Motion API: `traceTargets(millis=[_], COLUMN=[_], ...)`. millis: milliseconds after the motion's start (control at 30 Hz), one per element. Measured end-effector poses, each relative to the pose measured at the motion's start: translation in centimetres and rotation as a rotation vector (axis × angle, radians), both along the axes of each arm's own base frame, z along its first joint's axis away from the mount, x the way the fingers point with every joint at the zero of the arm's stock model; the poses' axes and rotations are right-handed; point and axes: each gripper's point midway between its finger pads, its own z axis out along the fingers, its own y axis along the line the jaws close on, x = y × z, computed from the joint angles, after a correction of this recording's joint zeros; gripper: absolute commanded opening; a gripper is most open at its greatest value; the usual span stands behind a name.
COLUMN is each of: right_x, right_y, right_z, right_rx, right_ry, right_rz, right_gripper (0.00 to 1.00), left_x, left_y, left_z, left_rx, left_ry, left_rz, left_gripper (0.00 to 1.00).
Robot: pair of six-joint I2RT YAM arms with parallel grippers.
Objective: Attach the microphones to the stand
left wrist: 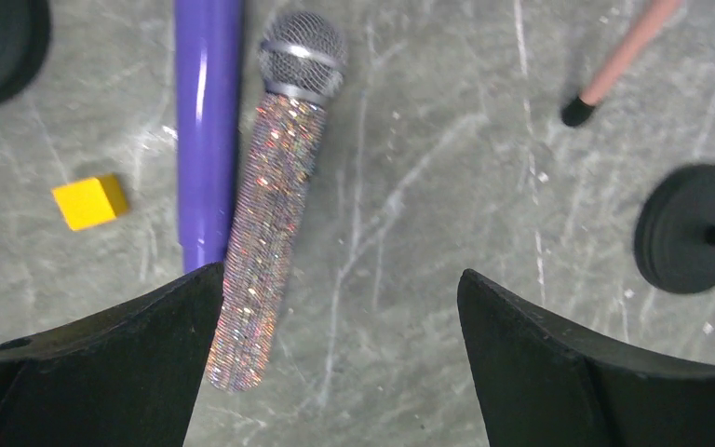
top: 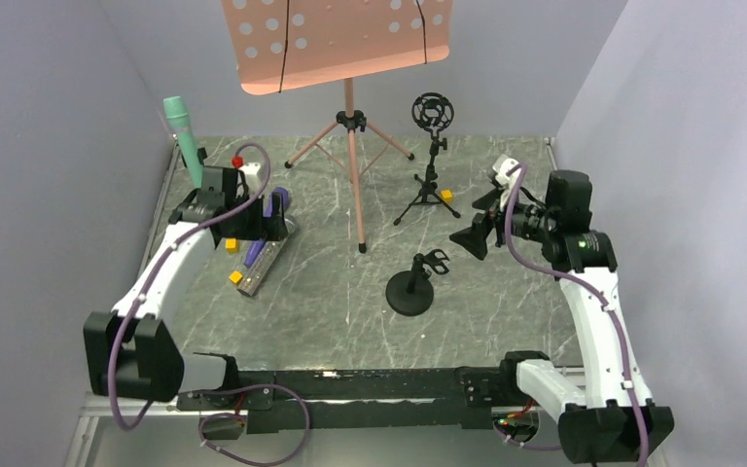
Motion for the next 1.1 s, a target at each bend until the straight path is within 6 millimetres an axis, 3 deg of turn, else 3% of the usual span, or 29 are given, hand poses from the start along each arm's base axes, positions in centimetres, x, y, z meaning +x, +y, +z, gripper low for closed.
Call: traceTargets(millis=[133, 200, 300, 433, 633, 833, 1100], right_x=[1.3, 2.0, 2.5, 2.8, 2.6, 2.5, 2.5], right_y=[-2.1, -2.7, -3.0, -2.9, -2.6, -2.5, -2.4], right_z=[-3.4, -4.0, -3.7, -2.8, -2.5, -2.4, -2.6], right_rx=[0.089, 0.118, 0.160, 0.193, 0.215, 0.221, 0.223], right_ry=[0.053, 0.082, 0.093, 0.074, 0.070, 0.071, 0.078], right_rz=[-0.112, -0.149, -0.165, -0.158, -0.148, -0.136, -0.133], right_gripper=[1.00, 1.00, 1.00, 1.00, 1.00, 1.00, 1.00], left_x=[2.7, 3.7, 5.1, 7.8, 11.6, 13.4, 14.5], left_y=[1.0, 1.3, 1.8, 1.9, 2.1, 2.6, 3.6], left_z=[-0.5, -0.8, -0.9, -0.7, -2.7, -5.9, -8.2], left_rx=[0.072, 0.097, 0.133, 0.160, 0.201, 0.260, 0.280], left_ry=[0.026, 0.034, 0.037, 0.030, 0.065, 0.128, 0.185], left_rz=[0.025, 0.036, 0.041, 0.039, 0.036, 0.015, 0.001], left_gripper=[0.99, 0.99, 0.99, 0.92, 0.81, 0.69, 0.55])
